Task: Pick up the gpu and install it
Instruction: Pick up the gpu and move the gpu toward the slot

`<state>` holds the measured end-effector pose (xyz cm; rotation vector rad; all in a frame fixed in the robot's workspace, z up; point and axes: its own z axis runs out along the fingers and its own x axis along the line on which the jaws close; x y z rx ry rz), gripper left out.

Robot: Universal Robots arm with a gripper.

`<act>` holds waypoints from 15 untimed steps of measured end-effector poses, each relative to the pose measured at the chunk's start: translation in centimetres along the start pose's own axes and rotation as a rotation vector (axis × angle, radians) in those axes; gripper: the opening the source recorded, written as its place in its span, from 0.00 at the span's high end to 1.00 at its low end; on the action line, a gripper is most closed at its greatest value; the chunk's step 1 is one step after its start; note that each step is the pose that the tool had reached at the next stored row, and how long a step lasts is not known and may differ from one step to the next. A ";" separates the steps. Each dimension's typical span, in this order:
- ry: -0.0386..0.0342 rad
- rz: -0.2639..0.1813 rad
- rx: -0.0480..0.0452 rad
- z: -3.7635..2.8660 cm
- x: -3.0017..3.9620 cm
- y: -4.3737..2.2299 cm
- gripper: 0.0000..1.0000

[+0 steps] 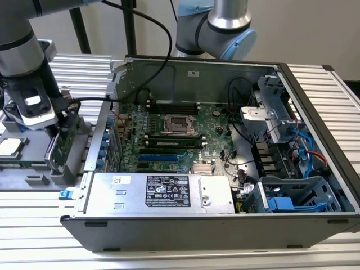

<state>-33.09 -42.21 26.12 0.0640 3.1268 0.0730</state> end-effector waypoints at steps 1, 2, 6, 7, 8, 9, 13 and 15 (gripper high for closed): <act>0.0000 0.000 0.0000 -0.08 0.00 0.00 1.00; 0.0000 0.000 0.0000 -0.15 0.00 0.01 1.00; 0.0001 0.000 0.0001 -0.44 -0.01 0.02 1.00; 0.0000 0.000 0.0000 -0.51 -0.01 0.02 1.00; 0.0001 0.000 0.0001 -0.60 -0.01 0.03 1.00; 0.0000 0.000 0.0000 -0.67 -0.01 0.03 1.00; -0.0002 0.000 -0.0002 -0.81 -0.01 0.04 1.00; 0.0002 0.000 0.0002 -0.89 -0.01 0.04 1.00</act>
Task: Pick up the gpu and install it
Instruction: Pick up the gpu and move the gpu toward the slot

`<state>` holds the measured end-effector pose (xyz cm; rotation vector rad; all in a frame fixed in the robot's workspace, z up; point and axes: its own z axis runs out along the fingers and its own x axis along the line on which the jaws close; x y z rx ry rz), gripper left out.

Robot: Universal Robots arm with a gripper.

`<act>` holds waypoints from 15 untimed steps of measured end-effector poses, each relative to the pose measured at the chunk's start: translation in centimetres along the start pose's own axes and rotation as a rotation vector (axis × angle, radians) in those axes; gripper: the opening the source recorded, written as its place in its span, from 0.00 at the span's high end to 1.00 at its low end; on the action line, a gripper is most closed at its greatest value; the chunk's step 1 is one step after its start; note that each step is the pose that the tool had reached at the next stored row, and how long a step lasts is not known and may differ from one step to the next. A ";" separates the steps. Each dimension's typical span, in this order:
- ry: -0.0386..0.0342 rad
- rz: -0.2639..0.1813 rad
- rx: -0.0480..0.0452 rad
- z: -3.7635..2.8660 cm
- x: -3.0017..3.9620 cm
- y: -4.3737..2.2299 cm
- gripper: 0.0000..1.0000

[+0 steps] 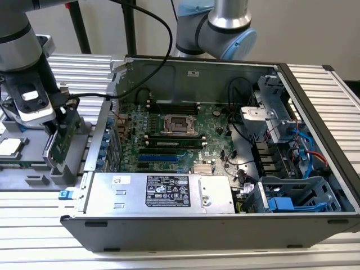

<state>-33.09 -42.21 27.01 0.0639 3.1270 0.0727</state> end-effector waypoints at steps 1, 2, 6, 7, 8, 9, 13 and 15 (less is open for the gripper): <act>0.0000 0.000 0.0000 -0.05 0.00 0.00 1.00; -0.0001 0.000 -0.0001 -0.09 0.00 0.01 1.00; 0.0000 0.000 0.0000 -0.30 0.00 0.01 1.00; -0.0001 0.000 -0.0001 -0.35 -0.01 0.02 1.00; -0.0002 0.000 -0.0001 -0.39 0.00 0.02 1.00; -0.0001 0.000 -0.0001 -0.45 -0.01 0.02 1.00; -0.0004 0.000 -0.0003 -0.57 -0.02 0.02 1.00; -0.0001 0.000 -0.0001 -0.65 -0.01 0.03 1.00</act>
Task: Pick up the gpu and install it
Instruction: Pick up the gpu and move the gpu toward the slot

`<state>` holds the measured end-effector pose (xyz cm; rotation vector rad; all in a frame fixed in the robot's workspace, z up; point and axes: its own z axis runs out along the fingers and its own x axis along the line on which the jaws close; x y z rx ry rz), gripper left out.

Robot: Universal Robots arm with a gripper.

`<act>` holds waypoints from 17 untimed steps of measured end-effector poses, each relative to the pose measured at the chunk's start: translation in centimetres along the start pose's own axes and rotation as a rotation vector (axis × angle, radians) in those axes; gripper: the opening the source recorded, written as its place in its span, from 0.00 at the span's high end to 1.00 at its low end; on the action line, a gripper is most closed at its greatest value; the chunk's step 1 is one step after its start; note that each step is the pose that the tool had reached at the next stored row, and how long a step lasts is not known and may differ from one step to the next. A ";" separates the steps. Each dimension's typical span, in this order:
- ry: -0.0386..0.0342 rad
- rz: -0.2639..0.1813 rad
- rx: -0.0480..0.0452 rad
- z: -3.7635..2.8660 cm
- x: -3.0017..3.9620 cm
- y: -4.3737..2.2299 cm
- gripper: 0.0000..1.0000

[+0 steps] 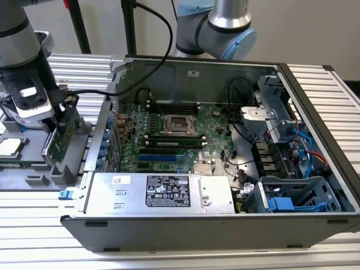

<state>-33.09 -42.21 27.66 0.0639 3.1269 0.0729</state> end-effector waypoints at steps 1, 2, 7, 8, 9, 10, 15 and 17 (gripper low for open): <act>0.0000 0.000 0.0000 -0.03 0.00 0.00 1.00; 0.0000 0.000 0.0001 -0.07 0.01 0.01 1.00; 0.0000 0.000 0.0000 -0.33 0.00 0.02 1.00; 0.0000 0.000 0.0000 -0.40 0.00 0.02 1.00; 0.0000 0.000 0.0000 -0.47 0.00 0.03 1.00; 0.0001 0.000 0.0000 -0.55 -0.01 0.02 1.00; 0.0000 0.000 0.0000 -0.87 -0.01 0.04 1.00; 0.0000 0.000 0.0000 -1.04 -0.01 0.05 1.00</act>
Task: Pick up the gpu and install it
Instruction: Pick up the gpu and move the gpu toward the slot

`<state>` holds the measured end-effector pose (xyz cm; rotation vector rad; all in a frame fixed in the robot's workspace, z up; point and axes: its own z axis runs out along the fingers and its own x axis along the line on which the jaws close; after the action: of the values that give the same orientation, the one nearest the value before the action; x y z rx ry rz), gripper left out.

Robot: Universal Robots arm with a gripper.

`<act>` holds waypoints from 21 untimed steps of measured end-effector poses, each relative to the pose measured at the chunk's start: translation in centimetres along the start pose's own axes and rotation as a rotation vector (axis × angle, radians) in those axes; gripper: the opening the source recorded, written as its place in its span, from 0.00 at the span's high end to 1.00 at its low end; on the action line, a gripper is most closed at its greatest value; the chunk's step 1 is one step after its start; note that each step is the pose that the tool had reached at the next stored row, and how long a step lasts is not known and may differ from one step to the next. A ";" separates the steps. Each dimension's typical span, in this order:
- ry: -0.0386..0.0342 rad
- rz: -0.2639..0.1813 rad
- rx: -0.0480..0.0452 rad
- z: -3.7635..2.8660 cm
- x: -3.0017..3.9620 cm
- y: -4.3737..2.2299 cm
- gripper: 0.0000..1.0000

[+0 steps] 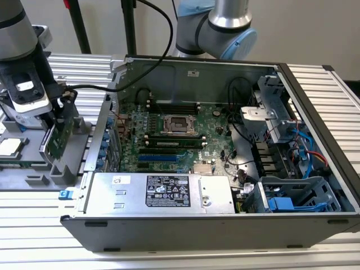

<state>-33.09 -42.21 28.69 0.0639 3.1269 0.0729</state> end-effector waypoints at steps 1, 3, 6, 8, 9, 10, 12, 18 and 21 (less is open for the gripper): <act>0.0000 0.000 0.0000 -0.08 0.00 0.01 1.00; 0.0000 0.000 0.0000 -0.23 0.00 0.01 1.00; -0.0002 0.000 -0.0002 -0.37 0.00 0.02 1.00; -0.0001 0.000 -0.0001 -0.43 -0.01 0.02 1.00; 0.0000 0.000 0.0000 -0.47 0.00 0.02 1.00; 0.0000 0.000 0.0001 -0.50 0.00 0.02 1.00; 0.0001 0.000 0.0001 -0.61 0.00 0.03 1.00; -0.0001 0.000 -0.0001 -0.88 -0.01 0.04 1.00; 0.0001 0.000 0.0001 -1.06 -0.01 0.05 1.00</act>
<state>-33.09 -42.21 29.75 0.0640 3.1270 0.0727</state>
